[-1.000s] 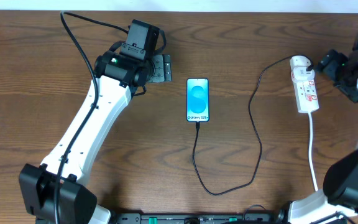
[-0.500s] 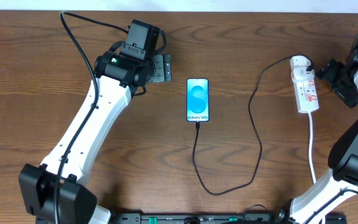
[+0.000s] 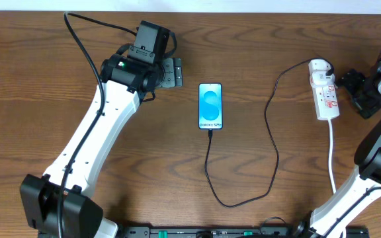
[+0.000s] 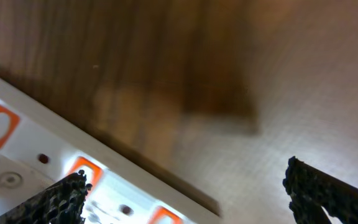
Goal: Plug charger to phone and switch on socket
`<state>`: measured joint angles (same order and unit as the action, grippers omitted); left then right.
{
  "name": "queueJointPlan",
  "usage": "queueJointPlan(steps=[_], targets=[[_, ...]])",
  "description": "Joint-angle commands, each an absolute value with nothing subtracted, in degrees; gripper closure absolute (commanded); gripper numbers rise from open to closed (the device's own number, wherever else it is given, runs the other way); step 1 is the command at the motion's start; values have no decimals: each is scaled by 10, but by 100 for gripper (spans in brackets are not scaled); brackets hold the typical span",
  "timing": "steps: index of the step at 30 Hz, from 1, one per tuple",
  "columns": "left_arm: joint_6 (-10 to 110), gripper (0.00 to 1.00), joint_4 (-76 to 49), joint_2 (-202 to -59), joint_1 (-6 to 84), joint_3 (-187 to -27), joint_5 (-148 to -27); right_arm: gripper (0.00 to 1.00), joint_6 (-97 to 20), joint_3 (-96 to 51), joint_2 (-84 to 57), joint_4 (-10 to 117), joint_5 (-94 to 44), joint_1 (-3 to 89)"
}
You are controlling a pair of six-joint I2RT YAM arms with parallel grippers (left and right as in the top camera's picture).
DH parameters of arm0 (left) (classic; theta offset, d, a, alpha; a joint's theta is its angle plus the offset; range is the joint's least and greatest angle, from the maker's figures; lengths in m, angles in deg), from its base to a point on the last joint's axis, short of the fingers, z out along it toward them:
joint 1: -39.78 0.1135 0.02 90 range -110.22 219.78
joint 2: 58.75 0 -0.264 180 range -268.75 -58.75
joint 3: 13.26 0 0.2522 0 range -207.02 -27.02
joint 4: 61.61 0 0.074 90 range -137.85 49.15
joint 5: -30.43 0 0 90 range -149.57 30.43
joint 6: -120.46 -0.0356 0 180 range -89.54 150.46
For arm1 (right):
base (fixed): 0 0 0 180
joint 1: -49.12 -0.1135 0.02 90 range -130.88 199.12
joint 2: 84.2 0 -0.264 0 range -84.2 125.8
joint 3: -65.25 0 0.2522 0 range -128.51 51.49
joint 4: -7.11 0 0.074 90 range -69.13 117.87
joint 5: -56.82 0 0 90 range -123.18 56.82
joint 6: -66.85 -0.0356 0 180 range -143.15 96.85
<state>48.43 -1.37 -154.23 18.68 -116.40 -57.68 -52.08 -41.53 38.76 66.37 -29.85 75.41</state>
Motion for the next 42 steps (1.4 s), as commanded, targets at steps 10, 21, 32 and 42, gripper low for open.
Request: queueJointPlan(steps=[10, 21, 32, 42], targets=[[481, 13, -11, -1546, 187, -1167, -565, 1, -536, -417, 393, 657, -274, 753], [481, 13, -11, -1546, 187, -1167, -565, 1, -535, -405, 397, 655, -275, 753], [481, 13, -11, -1546, 187, -1167, -565, 1, -536, -387, 397, 654, -296, 753], [481, 13, -11, -1546, 187, -1167, -565, 1, -536, -370, 397, 637, -262, 753]])
